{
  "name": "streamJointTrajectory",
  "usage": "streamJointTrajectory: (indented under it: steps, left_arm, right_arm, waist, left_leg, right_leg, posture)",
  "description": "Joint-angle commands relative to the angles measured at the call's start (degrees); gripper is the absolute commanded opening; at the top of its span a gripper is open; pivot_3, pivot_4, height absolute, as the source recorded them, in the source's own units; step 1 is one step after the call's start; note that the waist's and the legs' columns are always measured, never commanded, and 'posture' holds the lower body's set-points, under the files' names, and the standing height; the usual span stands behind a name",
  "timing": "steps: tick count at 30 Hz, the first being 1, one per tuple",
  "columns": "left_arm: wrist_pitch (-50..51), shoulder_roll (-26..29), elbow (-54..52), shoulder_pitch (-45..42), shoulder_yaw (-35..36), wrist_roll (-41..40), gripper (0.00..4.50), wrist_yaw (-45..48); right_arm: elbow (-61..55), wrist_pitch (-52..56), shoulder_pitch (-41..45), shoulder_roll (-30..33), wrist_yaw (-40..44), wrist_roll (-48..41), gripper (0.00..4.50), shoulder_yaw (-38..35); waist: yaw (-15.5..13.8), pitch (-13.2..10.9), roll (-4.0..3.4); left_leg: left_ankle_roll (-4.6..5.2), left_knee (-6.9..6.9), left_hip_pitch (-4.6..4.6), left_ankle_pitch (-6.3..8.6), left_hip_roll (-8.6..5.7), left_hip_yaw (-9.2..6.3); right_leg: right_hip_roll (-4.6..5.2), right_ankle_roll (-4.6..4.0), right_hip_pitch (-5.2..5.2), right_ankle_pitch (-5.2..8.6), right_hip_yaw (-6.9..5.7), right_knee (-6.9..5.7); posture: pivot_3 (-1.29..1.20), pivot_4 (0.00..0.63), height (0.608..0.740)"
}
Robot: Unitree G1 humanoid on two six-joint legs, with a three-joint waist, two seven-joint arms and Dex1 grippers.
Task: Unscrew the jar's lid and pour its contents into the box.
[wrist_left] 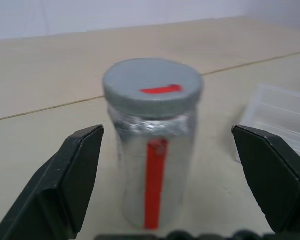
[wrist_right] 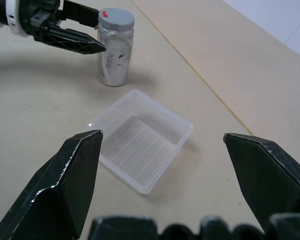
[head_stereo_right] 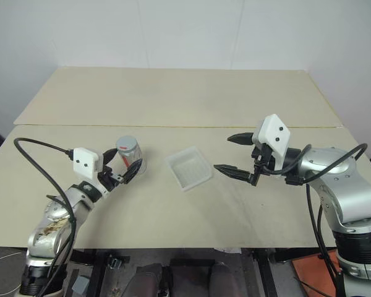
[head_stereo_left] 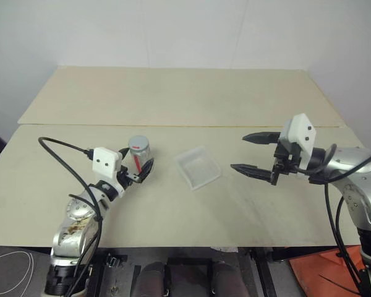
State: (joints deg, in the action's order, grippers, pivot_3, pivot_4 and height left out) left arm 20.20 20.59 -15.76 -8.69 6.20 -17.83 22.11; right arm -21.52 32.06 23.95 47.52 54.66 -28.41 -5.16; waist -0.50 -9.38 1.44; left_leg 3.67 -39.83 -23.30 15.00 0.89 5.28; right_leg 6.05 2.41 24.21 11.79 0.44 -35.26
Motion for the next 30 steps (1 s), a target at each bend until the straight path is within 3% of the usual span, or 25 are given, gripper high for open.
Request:
streamJointTrajectory:
  steps: [1, 6, 7, 9, 15, 21, 30]
  left_arm:
    - [-4.47, -1.17, 2.56, -2.05, -0.95, 1.99, 4.45, -0.20]
    - [-7.36, -3.00, 7.70, -4.98, -2.06, 3.30, 4.45, -0.07]
    - [-8.00, -3.31, 8.69, -5.47, -2.28, 3.68, 4.29, -0.19]
    - [-9.08, -4.05, 10.77, -6.67, -2.44, 4.29, 3.90, -0.62]
    - [-9.94, -5.19, 14.27, -8.83, -2.80, 5.30, 1.93, -0.72]
    - [-7.73, -2.29, 11.21, -10.32, -2.53, 3.68, 1.92, 2.93]
    - [2.14, 11.46, 9.63, -20.92, -1.98, -11.86, 1.92, 29.37]
  right_arm:
    - [-2.64, 0.35, 0.15, 0.78, -0.79, -1.30, 4.50, -2.44]
    - [-3.63, 0.90, -0.08, 0.91, -1.24, -1.63, 4.50, -2.97]
    - [-3.73, 0.97, -0.09, 0.93, -1.33, -1.64, 4.50, -3.00]
    - [-3.95, 1.08, -0.08, 0.99, -1.47, -1.81, 4.50, -3.04]
    - [-4.26, 0.98, 0.75, 0.77, -2.24, -2.39, 4.50, -2.45]
    - [-4.01, 0.48, 3.12, -1.03, -3.58, -2.77, 4.50, -0.54]
    - [-0.38, 5.73, 16.15, -12.93, -4.41, -7.55, 4.50, 7.07]
  waist:
    - [0.00, 0.00, 0.00]
    - [-0.11, 0.00, 0.00]
    - [-0.11, 0.00, 0.01]
    - [-0.12, 0.00, 0.01]
    - [-0.12, -0.01, 0.01]
    - [0.00, -0.01, 0.02]
    - [0.77, -0.01, 0.02]
  left_leg:
    - [0.00, 0.00, 0.00, 0.00, 0.00, 0.00]
    - [0.01, -0.01, -0.02, 0.01, 0.00, -0.01]
    - [0.01, -0.01, -0.02, 0.01, 0.00, 0.00]
    - [0.02, -0.01, -0.02, 0.01, 0.00, 0.00]
    - [0.02, -0.01, -0.03, 0.01, 0.00, -0.01]
    - [0.03, -0.02, -0.04, 0.01, 0.00, -0.01]
    - [-0.03, -0.03, -0.05, -0.02, 0.00, -0.02]
  right_leg:
    - [0.00, 0.00, 0.00, 0.00, 0.00, 0.01]
    - [0.01, 0.01, 0.00, -0.01, -0.01, 0.02]
    - [0.01, 0.01, 0.00, -0.01, -0.01, 0.02]
    - [0.01, 0.01, -0.01, -0.01, -0.01, 0.02]
    - [0.01, 0.02, -0.01, -0.01, -0.02, 0.02]
    - [0.01, 0.03, 0.00, -0.01, -0.02, 0.02]
    - [-0.04, 0.02, 0.06, -0.01, -0.04, -0.07]
  posture:
    - [0.00, 0.150, 0.740]
    - [0.00, 0.150, 0.740]
    - [0.00, 0.150, 0.740]
    - [0.00, 0.150, 0.740]
    - [0.00, 0.150, 0.740]
    - [0.00, 0.150, 0.740]
    - [0.00, 0.150, 0.740]
